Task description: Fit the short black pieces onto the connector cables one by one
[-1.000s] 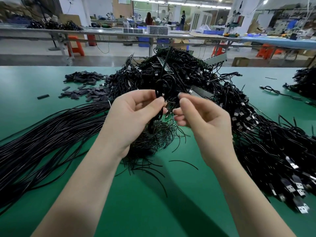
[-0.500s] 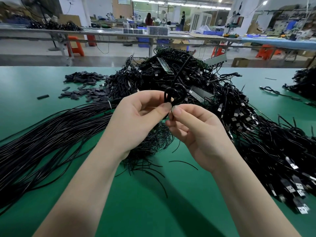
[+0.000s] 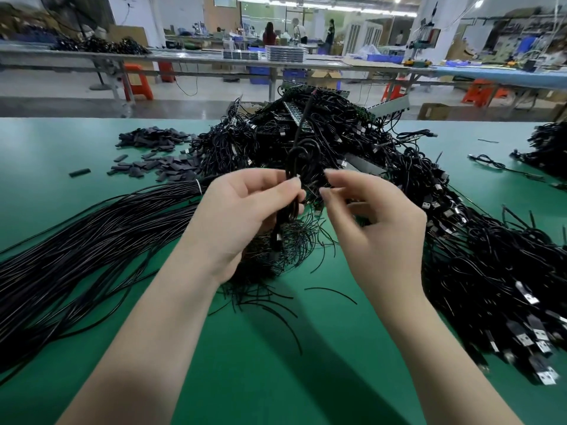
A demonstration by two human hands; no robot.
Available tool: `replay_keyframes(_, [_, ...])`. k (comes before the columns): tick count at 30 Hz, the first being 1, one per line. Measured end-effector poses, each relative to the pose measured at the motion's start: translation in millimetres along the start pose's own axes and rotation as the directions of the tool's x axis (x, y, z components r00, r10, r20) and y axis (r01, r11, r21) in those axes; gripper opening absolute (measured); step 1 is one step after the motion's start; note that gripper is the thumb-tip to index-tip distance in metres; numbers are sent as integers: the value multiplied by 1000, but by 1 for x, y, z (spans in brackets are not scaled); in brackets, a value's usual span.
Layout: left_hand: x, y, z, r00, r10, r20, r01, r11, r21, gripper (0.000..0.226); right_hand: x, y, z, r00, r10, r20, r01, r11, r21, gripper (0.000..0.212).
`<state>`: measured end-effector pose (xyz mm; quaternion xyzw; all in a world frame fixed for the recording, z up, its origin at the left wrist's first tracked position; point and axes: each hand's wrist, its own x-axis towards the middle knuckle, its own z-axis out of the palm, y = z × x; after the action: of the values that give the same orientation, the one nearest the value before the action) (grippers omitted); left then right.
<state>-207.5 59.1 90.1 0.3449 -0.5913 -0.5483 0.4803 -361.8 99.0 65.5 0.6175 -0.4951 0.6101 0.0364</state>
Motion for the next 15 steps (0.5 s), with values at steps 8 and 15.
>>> replay_keyframes(8, [-2, -2, 1, 973, 229, 30, -231, 962, 148, 17, 4, -12, -1, 738, 519, 430, -673, 525, 521, 16])
replay_keyframes(15, [-4, 2, -1, 977, 192, 93, -201, 974, 100, 14, 6, -12, -4, 706, 493, 509, -701, 379, 604, 12])
